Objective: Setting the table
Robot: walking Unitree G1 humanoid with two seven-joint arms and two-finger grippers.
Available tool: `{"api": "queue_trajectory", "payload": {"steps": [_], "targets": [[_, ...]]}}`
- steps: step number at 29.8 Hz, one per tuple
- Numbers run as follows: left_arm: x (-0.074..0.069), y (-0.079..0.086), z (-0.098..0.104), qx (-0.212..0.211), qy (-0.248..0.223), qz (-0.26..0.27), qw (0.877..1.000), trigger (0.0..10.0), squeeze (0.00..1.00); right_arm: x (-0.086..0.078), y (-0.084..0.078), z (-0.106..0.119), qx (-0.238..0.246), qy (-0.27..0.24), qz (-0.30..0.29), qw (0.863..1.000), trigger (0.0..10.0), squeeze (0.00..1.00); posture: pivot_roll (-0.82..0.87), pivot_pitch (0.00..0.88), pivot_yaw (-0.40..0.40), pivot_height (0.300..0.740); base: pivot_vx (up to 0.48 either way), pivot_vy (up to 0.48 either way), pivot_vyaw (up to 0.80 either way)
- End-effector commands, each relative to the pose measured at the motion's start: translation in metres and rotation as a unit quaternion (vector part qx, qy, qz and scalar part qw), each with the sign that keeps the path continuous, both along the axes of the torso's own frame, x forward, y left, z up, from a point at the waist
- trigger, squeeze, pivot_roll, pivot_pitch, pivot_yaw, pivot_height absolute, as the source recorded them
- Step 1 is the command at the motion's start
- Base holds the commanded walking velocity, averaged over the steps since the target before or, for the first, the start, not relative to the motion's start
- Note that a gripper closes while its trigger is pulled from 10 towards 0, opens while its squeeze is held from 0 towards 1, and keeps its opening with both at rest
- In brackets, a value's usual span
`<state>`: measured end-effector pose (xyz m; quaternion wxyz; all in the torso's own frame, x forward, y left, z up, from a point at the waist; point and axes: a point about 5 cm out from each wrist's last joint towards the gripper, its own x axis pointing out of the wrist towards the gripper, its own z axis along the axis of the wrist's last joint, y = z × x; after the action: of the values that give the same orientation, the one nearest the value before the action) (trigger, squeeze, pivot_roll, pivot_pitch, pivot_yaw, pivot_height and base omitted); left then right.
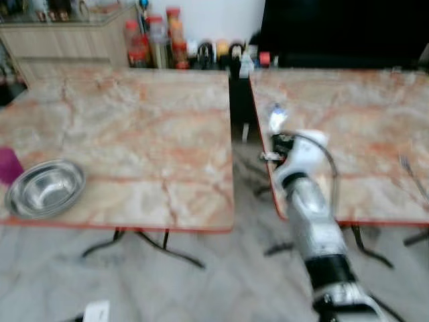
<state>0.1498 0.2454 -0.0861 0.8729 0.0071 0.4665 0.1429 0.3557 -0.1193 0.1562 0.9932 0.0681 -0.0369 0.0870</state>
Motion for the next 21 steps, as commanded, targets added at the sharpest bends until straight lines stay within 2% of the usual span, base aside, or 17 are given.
{"api": "queue_trajectory", "payload": {"steps": [1,12,21], "targets": [[-0.0031,-0.0105,-0.0042,-0.012,0.009,0.002,1.000,10.0,0.00,0.0012,-0.0120,0.0035,0.000,-0.010,-0.018,1.000,10.0,0.00,0.01,0.000,0.010,0.740,0.000,0.480,0.00],[-0.0058,-0.0041,-0.0037,-0.011,0.011,0.005,1.000,10.0,0.00,0.0017,-0.0117,0.0037,-0.003,-0.010,-0.018,1.000,10.0,0.00,0.02,0.016,0.006,0.740,0.000,0.480,0.00],[-0.0055,-0.0070,-0.0043,-0.013,0.011,0.007,1.000,10.0,0.00,0.0026,-0.0107,0.0040,-0.002,-0.011,-0.018,1.000,10.0,0.00,0.02,0.021,0.004,0.740,0.000,0.480,0.00]]}}
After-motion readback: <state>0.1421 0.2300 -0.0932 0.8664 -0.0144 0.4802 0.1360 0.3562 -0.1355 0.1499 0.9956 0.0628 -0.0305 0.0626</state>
